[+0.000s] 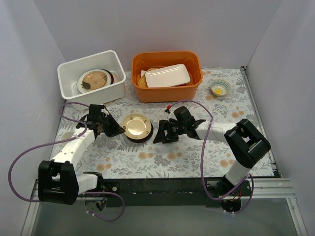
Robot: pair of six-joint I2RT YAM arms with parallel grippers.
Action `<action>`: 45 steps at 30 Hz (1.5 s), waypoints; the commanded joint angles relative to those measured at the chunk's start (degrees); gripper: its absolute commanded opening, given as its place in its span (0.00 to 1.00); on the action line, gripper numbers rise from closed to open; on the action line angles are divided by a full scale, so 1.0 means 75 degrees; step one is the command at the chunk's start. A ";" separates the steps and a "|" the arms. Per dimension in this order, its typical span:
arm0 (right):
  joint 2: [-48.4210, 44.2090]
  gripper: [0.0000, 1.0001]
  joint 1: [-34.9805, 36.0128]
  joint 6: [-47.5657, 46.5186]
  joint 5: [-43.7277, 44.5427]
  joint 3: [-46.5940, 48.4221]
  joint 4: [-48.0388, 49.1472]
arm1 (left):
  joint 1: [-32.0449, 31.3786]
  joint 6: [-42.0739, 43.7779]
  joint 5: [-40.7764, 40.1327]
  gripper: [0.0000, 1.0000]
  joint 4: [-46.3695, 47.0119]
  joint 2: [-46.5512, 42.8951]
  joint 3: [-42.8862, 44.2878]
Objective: Place the plates into the plastic bin on the countertop
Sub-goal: Pick up the plate at the center of the board, then place the plate in the plastic bin.
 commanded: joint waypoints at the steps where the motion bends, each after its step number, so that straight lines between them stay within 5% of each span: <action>1: -0.0303 0.79 -0.0007 0.0607 -0.0595 -0.0217 0.1122 | -0.0062 0.0189 0.0336 0.00 -0.0165 -0.0704 0.0125; 13: -0.0420 0.79 -0.0043 0.1006 -0.0818 -0.0463 0.1767 | -0.0109 0.0235 0.0137 0.00 -0.0634 -0.1409 0.0521; 31: -0.0432 0.83 -0.0066 0.0491 -0.0677 -0.0229 0.1052 | -0.0062 0.0458 -0.0133 0.00 -0.0833 0.0453 0.2912; 45: -0.0444 0.85 -0.0136 0.0209 -0.0560 -0.0135 0.0689 | 0.0956 0.0774 0.0792 0.00 -0.1185 0.1883 0.5057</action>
